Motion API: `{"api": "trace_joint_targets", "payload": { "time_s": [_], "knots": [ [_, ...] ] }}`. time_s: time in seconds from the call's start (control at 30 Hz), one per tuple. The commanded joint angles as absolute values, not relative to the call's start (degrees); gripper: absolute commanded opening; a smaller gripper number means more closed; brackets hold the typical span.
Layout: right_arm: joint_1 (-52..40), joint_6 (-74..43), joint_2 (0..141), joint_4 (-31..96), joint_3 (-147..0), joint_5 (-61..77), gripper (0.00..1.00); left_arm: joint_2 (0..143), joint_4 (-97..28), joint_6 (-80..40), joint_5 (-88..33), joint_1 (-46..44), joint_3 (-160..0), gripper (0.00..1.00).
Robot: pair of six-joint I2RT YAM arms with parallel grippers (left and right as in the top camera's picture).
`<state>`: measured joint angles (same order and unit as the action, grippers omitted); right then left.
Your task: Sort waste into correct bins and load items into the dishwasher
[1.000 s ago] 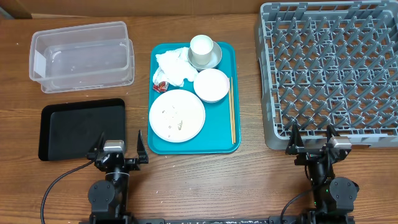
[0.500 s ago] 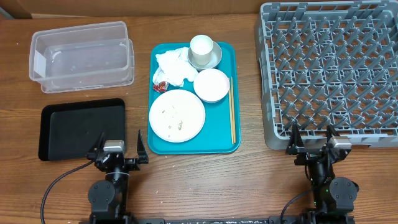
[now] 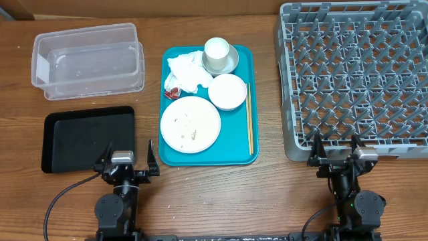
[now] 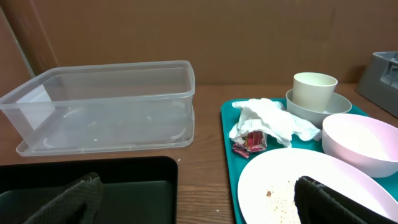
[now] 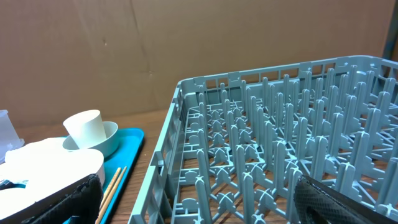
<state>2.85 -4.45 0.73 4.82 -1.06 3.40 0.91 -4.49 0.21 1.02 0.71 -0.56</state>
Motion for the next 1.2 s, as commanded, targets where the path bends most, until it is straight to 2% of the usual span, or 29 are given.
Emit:
{"api": "trace_joint_targets", "payload": {
  "time_s": [0.0, 0.4, 0.6, 0.7, 0.77, 0.83, 1.03, 1.17],
  "knots": [
    [2.5, -4.4, 0.2, 4.6, -0.4, 2.8, 1.0, 0.3, -4.4, 1.3, 0.2, 0.3, -0.3, 1.0],
    [2.5, -4.4, 0.2, 4.6, -0.4, 2.8, 1.0, 0.3, -2.3, 0.4, -0.9, 0.3, -0.3, 1.0],
    [2.5, -4.4, 0.2, 4.6, -0.4, 2.8, 1.0, 0.3, 1.1, -23.4, -27.6, 0.3, -0.3, 1.0],
    [2.5, -4.5, 0.2, 4.6, -0.4, 2.8, 1.0, 0.3, 5.1, -37.5, -34.8, 0.3, -0.3, 1.0],
    [2.5, -4.4, 0.2, 4.6, -0.4, 2.8, 1.0, 0.3, 8.1, -46.8, -34.3, 0.3, -0.3, 1.0],
    [2.5, -4.4, 0.2, 4.6, -0.4, 2.8, 1.0, 0.3, 12.2, -50.3, -32.0, 0.3, -0.3, 1.0],
    [2.5, -4.4, 0.2, 4.6, -0.4, 2.8, 1.0, 0.3, 26.7, -50.2, -30.7, 0.3, -0.5, 1.0],
    [2.5, -4.4, 0.2, 4.6, -0.4, 2.8, 1.0, 0.4, 25.0, -47.9, -26.1, 0.4, -3.8, 1.0]
  ]
}}
